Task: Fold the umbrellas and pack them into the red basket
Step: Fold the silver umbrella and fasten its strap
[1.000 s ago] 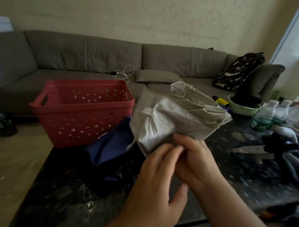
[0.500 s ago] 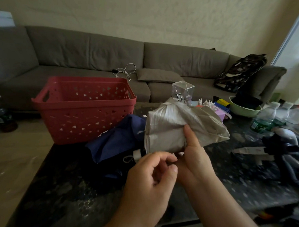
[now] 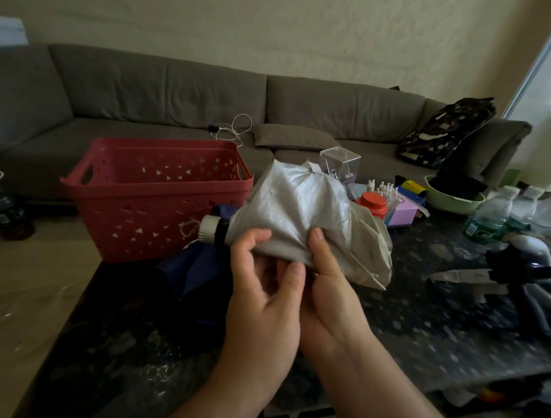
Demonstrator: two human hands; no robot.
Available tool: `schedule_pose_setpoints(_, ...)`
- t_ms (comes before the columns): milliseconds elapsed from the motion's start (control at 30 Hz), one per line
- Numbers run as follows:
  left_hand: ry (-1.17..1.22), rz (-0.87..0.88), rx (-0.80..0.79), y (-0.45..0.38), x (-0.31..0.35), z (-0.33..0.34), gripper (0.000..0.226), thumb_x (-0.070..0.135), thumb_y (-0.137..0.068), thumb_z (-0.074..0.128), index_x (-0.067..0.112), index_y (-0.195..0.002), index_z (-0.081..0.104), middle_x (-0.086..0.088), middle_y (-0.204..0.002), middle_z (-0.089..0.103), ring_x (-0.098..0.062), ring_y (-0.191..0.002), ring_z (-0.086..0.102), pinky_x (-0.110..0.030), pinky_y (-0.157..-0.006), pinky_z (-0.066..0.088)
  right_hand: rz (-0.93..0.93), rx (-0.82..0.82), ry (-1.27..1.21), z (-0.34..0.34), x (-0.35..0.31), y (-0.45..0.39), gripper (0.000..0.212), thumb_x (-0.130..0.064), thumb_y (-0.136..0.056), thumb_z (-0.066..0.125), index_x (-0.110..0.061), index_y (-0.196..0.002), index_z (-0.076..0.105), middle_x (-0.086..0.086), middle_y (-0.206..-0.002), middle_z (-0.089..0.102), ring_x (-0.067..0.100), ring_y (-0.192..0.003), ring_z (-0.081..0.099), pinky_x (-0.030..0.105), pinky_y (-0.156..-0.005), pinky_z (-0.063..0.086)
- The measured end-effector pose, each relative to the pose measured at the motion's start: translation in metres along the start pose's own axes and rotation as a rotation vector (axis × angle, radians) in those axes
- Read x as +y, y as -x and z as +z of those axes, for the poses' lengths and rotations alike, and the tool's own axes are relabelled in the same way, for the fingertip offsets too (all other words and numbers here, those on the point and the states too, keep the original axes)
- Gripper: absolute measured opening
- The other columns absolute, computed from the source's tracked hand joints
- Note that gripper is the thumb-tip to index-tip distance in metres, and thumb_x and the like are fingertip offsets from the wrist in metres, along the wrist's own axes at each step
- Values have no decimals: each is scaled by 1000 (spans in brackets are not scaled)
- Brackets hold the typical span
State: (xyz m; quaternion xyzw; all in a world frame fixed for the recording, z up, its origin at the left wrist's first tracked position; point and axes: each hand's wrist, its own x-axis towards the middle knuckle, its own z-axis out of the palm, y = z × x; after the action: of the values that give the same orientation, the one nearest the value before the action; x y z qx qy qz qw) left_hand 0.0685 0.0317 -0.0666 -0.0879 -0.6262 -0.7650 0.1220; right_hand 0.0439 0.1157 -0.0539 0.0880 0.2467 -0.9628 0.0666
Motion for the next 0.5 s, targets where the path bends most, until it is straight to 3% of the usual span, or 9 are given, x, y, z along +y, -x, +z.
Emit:
schedule_pose_setpoints(100, -25, -24, -63, -4, 3, -1, 42, 31, -102, 62, 59, -132, 51, 35, -119, 67, 15, -112, 63, -9, -86, 53, -51, -17, 58, 4, 6, 5, 50, -34, -93, 70, -7, -135, 67, 17, -128, 73, 32, -115, 73, 45, -103, 53)
schedule_pose_setpoints(167, 47, -81, 19, -11, 3, -4, 38, 32, -102, 64, 57, -129, 56, 32, -111, 69, 17, -103, 65, -8, -79, 54, -34, -46, 94, 4, 16, 10, 48, -36, -91, 70, -9, -131, 70, 15, -125, 75, 29, -112, 75, 44, -101, 54)
schedule_pose_setpoints(267, 116, -56, 169, -23, 7, -15, 32, 21, -101, 67, 47, -119, 65, 9, -112, 77, -6, -102, 75, -28, -84, 60, -8, -173, 280, -4, 25, 12, 60, -35, -83, 80, -10, -137, 66, 16, -131, 72, 32, -121, 70, 48, -108, 51)
schedule_pose_setpoints(333, 171, -11, 238, -33, 13, -27, 32, 11, -100, 65, 38, -116, 66, 1, -111, 77, -15, -103, 76, -32, -81, 60, -97, -276, 551, -8, 20, 12, 46, -16, -78, 84, -11, -122, 73, 11, -114, 78, 23, -102, 75, 37, -88, 60)
schedule_pose_setpoints(400, 243, 9, 238, -43, 19, -41, 34, 14, -93, 74, 35, -118, 64, -1, -120, 74, -18, -110, 74, -36, -86, 60, -123, -312, 859, -17, 12, 10, 23, 0, -81, 81, -19, -93, 78, 1, -85, 74, 13, -74, 68, 23, -65, 54)
schedule_pose_setpoints(433, 279, 0, 210, -47, 22, -48, 41, 19, -86, 82, 35, -119, 64, -1, -126, 72, -19, -114, 73, -40, -90, 60, -90, -297, 973, -20, 6, 10, 22, 2, -84, 78, -21, -86, 76, 0, -80, 70, 13, -69, 63, 23, -62, 50)
schedule_pose_setpoints(500, 339, -35, 145, -52, 24, -60, 61, 16, -73, 93, 33, -122, 61, -2, -133, 67, -21, -116, 72, -46, -93, 61, -27, -230, 1057, -25, -8, 10, 21, 5, -89, 72, -15, -95, 76, 6, -85, 70, 17, -69, 62, 30, -66, 49)
